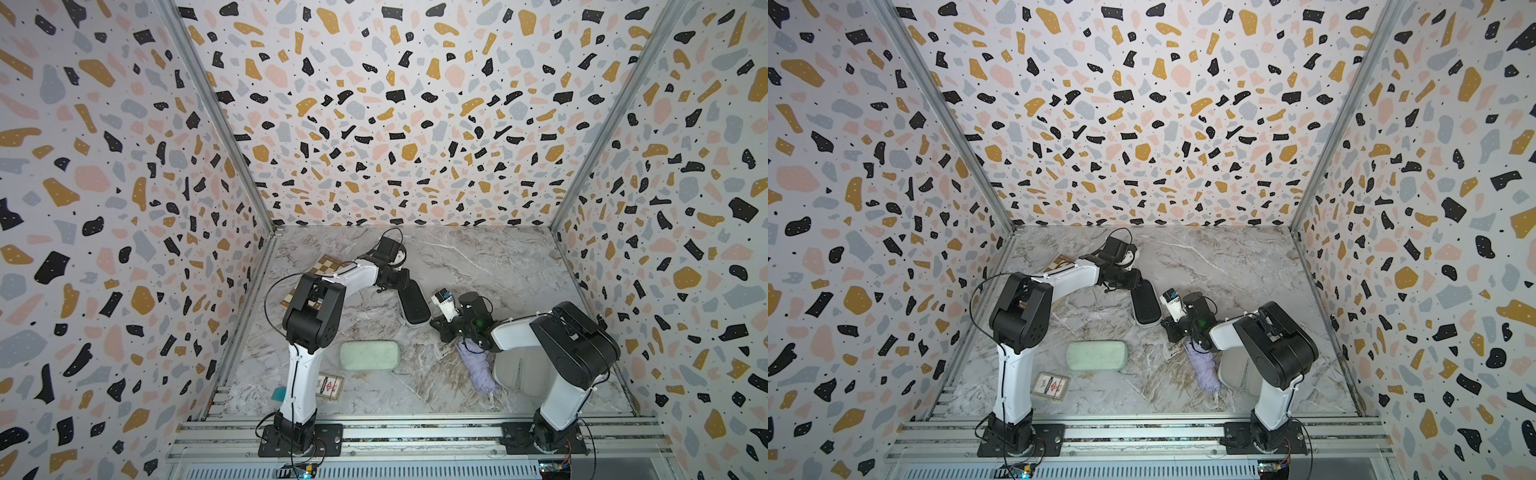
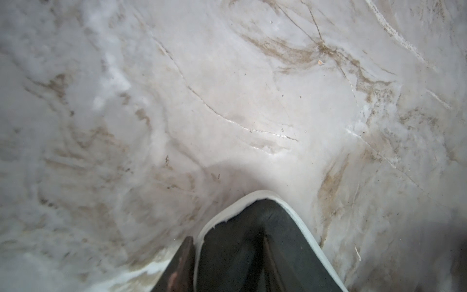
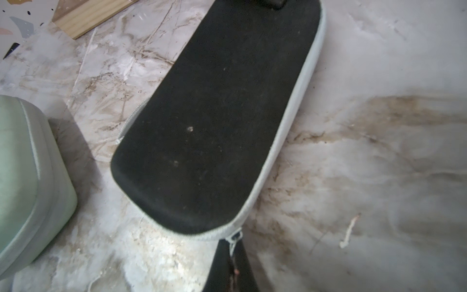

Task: Put umbrellas into zippered umbrella sleeves
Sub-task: Zip the zipper on the umbrella sleeve.

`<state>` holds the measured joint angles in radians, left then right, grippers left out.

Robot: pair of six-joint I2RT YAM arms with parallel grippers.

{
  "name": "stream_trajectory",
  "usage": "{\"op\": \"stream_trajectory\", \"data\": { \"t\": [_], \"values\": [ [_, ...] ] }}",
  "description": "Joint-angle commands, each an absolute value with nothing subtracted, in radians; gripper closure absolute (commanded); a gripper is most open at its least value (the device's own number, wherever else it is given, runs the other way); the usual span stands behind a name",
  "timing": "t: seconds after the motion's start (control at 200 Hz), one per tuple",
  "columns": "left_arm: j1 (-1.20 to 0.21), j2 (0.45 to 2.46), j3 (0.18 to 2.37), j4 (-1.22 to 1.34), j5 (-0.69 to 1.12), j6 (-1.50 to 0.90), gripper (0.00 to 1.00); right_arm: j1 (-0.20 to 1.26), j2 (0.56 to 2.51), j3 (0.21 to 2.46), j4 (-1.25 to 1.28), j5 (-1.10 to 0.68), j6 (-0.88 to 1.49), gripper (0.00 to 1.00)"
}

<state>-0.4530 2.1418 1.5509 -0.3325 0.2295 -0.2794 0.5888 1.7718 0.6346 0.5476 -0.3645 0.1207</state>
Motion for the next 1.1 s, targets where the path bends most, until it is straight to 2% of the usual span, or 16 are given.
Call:
{"op": "stream_trajectory", "data": {
  "t": [0.0,0.205,0.34,0.526,0.681,0.856,1.096],
  "values": [
    [-0.437,2.174,1.509,-0.495,0.056,-0.296,0.64,0.642,1.784,0.604,0.484,-0.341,0.155,1.0],
    [-0.437,2.172,1.491,-0.48,0.074,-0.311,0.78,0.716,1.77,0.596,0.493,-0.313,0.195,1.0],
    [-0.435,2.175,1.49,-0.479,0.065,-0.319,0.82,0.731,1.743,0.583,0.496,-0.314,0.204,1.0],
    [-0.434,2.15,1.445,-0.427,0.093,-0.366,1.0,0.798,1.769,0.615,0.514,-0.321,0.236,1.0],
    [-0.433,2.113,1.389,-0.36,0.128,-0.405,1.0,0.87,1.773,0.637,0.555,-0.312,0.276,1.0],
    [-0.432,2.068,1.326,-0.305,0.171,-0.425,1.0,0.879,1.812,0.699,0.549,-0.291,0.298,1.0],
    [-0.394,1.949,1.188,-0.23,0.199,-0.45,1.0,0.766,1.83,0.699,0.507,-0.316,0.235,1.0]
  ]
}}
